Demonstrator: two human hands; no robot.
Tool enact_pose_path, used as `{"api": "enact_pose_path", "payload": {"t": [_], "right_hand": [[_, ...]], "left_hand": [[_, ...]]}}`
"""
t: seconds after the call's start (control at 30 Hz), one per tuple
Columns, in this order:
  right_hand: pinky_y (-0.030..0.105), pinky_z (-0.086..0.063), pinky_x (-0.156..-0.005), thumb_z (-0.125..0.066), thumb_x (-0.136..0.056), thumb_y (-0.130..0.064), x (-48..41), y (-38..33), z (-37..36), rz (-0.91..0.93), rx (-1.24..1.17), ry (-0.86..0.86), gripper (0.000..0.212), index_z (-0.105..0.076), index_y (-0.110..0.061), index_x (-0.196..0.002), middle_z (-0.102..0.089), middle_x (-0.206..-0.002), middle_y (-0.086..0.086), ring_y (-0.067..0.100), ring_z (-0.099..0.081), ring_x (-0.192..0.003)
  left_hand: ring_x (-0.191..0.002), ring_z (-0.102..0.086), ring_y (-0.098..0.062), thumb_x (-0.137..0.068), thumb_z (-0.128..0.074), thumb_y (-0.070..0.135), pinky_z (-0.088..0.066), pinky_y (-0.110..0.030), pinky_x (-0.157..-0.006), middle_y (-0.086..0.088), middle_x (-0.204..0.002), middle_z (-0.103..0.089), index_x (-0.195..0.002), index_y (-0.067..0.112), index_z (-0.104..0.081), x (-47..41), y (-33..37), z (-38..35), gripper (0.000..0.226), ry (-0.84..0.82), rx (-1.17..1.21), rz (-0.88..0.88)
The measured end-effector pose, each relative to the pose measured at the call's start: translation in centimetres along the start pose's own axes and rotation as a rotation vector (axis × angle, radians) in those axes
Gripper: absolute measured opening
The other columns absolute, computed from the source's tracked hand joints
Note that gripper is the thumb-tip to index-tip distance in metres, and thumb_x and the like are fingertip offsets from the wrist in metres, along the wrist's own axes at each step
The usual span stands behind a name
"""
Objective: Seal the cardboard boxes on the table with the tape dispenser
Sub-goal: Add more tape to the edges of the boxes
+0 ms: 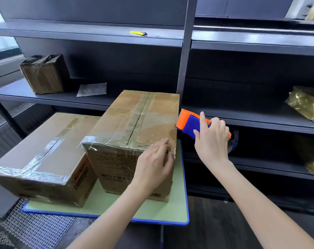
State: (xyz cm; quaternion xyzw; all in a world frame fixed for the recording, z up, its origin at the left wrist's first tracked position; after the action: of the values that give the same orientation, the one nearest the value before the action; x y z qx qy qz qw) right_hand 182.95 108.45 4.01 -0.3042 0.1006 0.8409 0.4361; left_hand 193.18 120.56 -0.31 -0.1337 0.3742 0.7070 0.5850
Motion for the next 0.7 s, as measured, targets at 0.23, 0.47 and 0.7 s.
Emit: {"api": "enact_pose_path", "payload": {"t": [0.23, 0.47, 0.7], "right_hand": [[0.042, -0.042, -0.073, -0.078, -0.072, -0.006, -0.8, -5.5, -0.6, 0.071, -0.269, 0.078, 0.047, -0.064, -0.005, -0.117, -0.05, -0.082, 0.015, 0.034, -0.051, -0.079], [0.041, -0.048, -0.07, -0.078, -0.071, -0.003, -1.2, -11.1, -2.7, 0.164, -0.42, 0.018, 0.049, -0.065, -0.008, -0.118, -0.05, -0.084, 0.01, 0.028, -0.049, -0.08], [0.052, -0.027, -0.108, -0.071, -0.076, -0.009, -0.5, -13.7, -3.7, 0.184, -0.085, 0.093, 0.052, -0.056, -0.003, -0.126, -0.053, -0.123, 0.023, 0.039, -0.041, -0.121]], "left_hand": [[-0.097, -0.068, -0.015, -0.086, -0.046, 0.021, -0.053, -0.028, -0.085, -0.004, -0.097, -0.073, -0.087, 0.007, -0.072, 0.9, -4.5, 3.5, 0.03, 0.025, -0.044, 0.071], [-0.107, -0.064, -0.018, -0.087, -0.045, 0.023, -0.046, -0.034, -0.099, -0.006, -0.108, -0.07, -0.102, 0.005, -0.072, 1.9, -10.0, 6.9, 0.035, 0.053, -0.205, 0.112], [-0.115, -0.059, -0.018, -0.086, -0.044, 0.024, -0.039, -0.033, -0.105, -0.005, -0.117, -0.067, -0.112, 0.007, -0.069, 2.8, -11.8, 6.5, 0.04, -0.037, -0.246, 0.058]]}}
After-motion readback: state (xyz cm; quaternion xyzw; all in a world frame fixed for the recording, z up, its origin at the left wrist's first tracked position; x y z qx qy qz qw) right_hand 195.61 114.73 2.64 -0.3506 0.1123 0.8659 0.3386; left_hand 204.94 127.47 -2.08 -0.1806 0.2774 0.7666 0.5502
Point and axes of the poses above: each hand's wrist, its own x-axis away from the middle knuckle, its own z-axis out of the back of the hand, y = z × x, the point moved 7 cm from there along -x, towards the middle knuckle
